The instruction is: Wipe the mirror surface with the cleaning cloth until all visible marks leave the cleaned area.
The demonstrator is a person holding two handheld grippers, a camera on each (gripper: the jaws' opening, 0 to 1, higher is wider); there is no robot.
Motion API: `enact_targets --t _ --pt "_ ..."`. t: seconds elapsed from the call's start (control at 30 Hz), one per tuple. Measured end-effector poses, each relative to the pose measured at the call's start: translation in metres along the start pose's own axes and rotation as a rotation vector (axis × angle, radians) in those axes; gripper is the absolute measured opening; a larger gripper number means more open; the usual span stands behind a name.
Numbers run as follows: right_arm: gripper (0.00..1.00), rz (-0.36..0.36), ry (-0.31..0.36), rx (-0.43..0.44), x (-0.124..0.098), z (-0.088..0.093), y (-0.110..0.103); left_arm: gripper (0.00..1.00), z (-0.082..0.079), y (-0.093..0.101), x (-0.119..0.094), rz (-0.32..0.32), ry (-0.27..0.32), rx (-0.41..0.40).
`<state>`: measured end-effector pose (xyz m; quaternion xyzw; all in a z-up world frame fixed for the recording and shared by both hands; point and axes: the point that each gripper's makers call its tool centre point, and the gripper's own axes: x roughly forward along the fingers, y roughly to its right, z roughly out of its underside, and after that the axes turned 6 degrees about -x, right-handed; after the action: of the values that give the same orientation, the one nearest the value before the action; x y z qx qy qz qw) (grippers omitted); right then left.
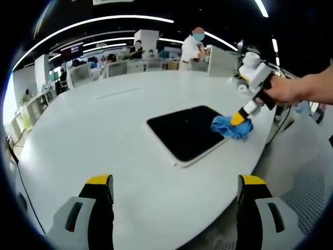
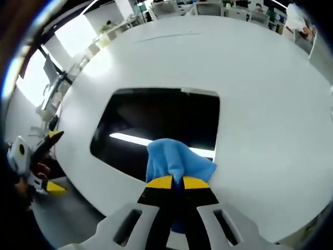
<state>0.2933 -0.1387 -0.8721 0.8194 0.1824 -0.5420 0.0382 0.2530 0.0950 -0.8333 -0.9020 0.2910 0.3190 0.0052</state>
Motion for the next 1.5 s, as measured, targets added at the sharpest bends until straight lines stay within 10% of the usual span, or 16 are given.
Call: enact_targets --t 1.5 --pt "0.00 0.031 0.022 -0.001 0.015 -0.047 0.022 0.99 -0.001 -0.002 0.000 -0.004 0.009 -0.041"
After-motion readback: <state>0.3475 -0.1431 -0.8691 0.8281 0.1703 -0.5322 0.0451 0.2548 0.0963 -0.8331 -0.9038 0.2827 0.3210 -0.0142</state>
